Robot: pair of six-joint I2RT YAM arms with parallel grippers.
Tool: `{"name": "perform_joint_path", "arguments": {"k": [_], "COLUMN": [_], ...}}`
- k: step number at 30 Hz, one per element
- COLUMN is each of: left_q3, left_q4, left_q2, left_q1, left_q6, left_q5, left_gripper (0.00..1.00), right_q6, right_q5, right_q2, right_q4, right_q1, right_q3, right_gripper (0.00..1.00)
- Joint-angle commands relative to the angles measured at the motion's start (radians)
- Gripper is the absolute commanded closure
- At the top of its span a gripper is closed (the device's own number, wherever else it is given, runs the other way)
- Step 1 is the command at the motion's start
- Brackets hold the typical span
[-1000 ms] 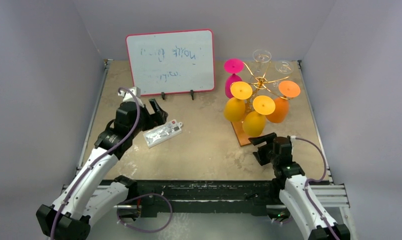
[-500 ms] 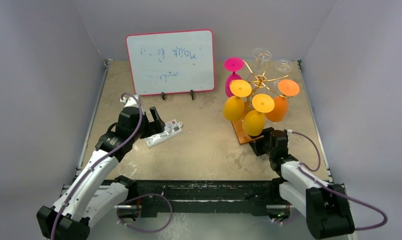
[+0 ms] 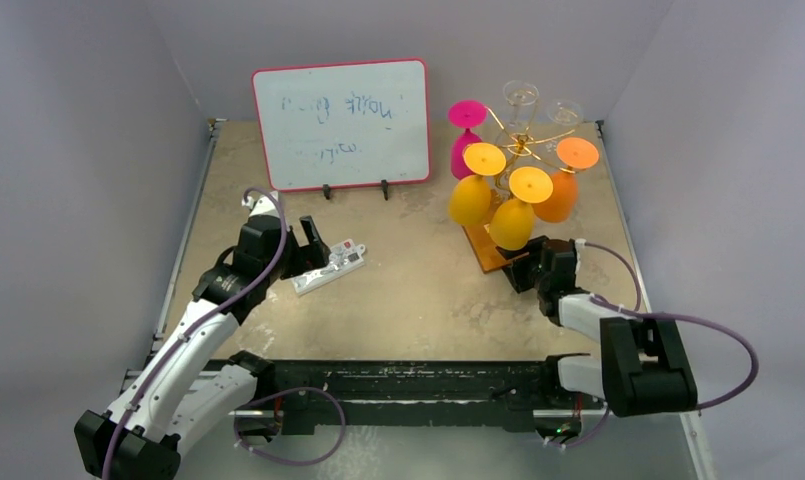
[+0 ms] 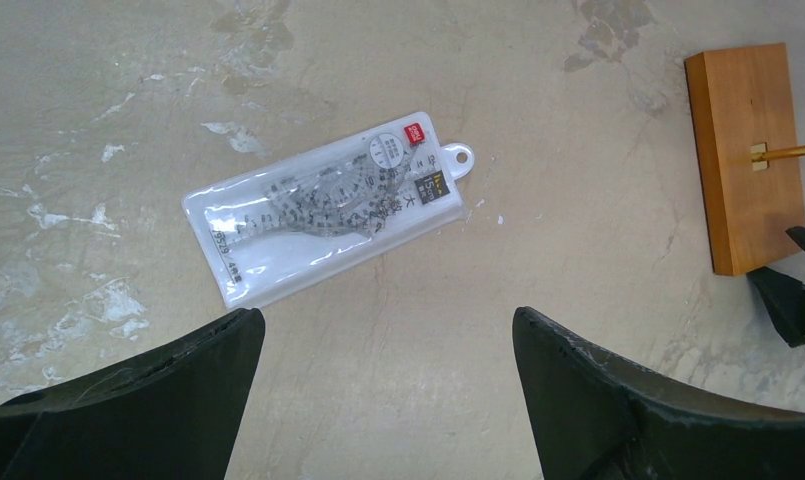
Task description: Take the wine glass off the wine glass rack
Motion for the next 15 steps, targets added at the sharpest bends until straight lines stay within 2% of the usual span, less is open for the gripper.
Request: {"name": "perform_joint_path", "arguments": {"k": [1,15], "left_q3": [-0.008,-0.009], "left_q4": [0.049,0.061], "left_q2": [-0.003,0.025], "left_q1": [0.001,0.000], "left_q6": [0.007,0.018], "left_q5": [-0.016,0.021], "left_gripper": [0.05,0.06], "right_q6": [-0.133,-0.319], "right_q5": [0.023,-0.044], "right_q2": [0.098,0.317], "right_q4": [0.018,0.030], "right_q1": [-0.039,-0.054], "right_q3": [0.066,0.251], "right_gripper": [0.35,0.33]}}
